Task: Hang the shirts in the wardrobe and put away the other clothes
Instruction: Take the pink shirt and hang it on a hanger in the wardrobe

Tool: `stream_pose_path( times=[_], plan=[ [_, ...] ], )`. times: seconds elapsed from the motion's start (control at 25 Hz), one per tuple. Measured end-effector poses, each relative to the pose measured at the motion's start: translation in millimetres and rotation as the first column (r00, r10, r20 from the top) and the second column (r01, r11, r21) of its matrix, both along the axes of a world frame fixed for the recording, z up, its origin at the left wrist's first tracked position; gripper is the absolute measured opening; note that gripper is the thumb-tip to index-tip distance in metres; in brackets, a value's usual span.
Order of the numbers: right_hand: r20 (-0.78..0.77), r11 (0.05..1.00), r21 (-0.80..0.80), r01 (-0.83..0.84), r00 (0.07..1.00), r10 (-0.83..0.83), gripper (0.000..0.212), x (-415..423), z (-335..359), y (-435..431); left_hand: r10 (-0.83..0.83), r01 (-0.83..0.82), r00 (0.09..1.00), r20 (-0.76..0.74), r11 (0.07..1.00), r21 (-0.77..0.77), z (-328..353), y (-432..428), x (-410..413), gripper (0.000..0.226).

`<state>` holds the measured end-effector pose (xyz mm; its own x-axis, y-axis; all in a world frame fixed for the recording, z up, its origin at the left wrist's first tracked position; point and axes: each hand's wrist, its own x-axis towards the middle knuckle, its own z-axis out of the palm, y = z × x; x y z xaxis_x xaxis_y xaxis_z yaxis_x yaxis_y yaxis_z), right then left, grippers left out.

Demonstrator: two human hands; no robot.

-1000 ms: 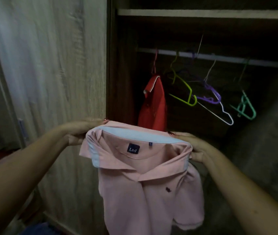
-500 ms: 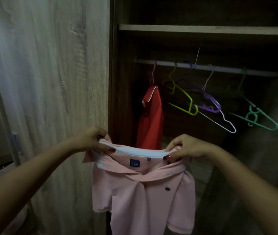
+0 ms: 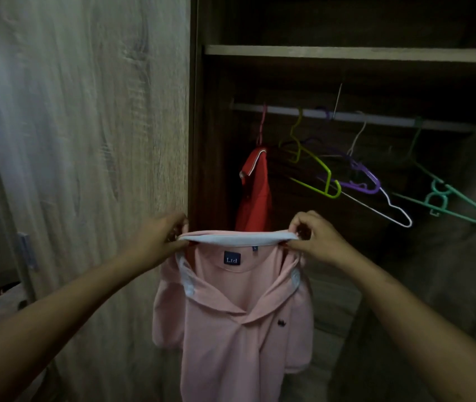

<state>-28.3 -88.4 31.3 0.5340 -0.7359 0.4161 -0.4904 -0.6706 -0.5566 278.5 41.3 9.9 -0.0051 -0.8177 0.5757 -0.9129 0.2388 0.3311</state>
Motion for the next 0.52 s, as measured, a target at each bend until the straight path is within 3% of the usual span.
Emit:
stream_pose_path(
  times=[0.2,0.32,0.44,0.52],
  plan=[
    [-0.015,0.996,0.090,0.006,1.000,-0.005,0.025,4.7,-1.4,1.3,0.043,-0.040,0.987,-0.153,0.999,0.021,-17.6,-7.0,-7.2,0.020],
    [0.070,0.977,0.212,0.009,0.997,-0.024,0.026,3.6,-5.3,-2.5,-0.068,0.095,0.927,-0.368,0.994,0.055,-16.3,-3.9,-7.6,0.030],
    [0.163,0.957,0.288,-0.033,0.987,-0.015,0.027,0.0,-4.2,-2.0,-0.159,0.219,0.897,-0.412,0.970,0.104,-7.4,2.4,-16.4,0.046],
    [0.210,0.934,0.347,-0.088,0.978,0.014,0.024,-3.8,-1.0,0.5,-0.164,0.305,0.852,-0.498,0.927,0.216,-1.3,7.7,-21.7,0.054]
  ],
)
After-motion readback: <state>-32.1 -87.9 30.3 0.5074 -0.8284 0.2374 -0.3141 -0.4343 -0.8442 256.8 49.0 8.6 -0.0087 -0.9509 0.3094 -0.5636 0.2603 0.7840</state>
